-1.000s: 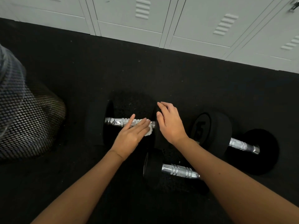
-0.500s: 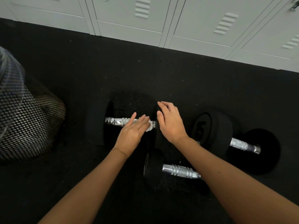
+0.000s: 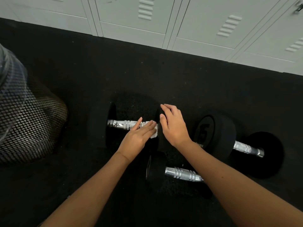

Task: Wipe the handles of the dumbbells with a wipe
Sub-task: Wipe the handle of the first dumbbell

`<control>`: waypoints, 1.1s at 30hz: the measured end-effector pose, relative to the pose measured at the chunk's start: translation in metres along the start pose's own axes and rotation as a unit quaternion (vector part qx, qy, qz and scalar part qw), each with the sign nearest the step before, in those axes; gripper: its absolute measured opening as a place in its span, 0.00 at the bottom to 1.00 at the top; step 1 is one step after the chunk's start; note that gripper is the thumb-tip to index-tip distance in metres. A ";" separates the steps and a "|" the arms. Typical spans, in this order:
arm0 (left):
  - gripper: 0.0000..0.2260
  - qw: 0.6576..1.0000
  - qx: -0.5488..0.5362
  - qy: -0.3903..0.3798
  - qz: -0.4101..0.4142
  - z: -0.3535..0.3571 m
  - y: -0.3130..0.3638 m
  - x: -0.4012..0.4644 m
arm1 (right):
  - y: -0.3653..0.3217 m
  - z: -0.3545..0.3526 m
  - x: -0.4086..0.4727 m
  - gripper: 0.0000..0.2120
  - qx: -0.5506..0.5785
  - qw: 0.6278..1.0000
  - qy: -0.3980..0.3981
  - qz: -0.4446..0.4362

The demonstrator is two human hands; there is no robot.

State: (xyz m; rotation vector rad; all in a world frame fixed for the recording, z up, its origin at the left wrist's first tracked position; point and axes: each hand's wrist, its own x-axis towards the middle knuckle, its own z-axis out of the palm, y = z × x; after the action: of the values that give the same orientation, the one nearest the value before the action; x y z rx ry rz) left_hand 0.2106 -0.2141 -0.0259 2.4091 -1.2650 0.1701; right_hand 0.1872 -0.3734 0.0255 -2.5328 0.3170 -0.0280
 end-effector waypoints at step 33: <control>0.16 0.158 -0.669 0.224 -0.691 0.001 0.051 0.043 | 0.001 0.003 -0.001 0.20 0.002 1.000 0.020 0.003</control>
State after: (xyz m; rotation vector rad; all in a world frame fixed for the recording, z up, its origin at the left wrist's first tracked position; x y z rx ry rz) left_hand 0.1939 -0.2725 0.0011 0.6518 1.1587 -0.5291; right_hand 0.1864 -0.3720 0.0227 -2.5301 0.3409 -0.0763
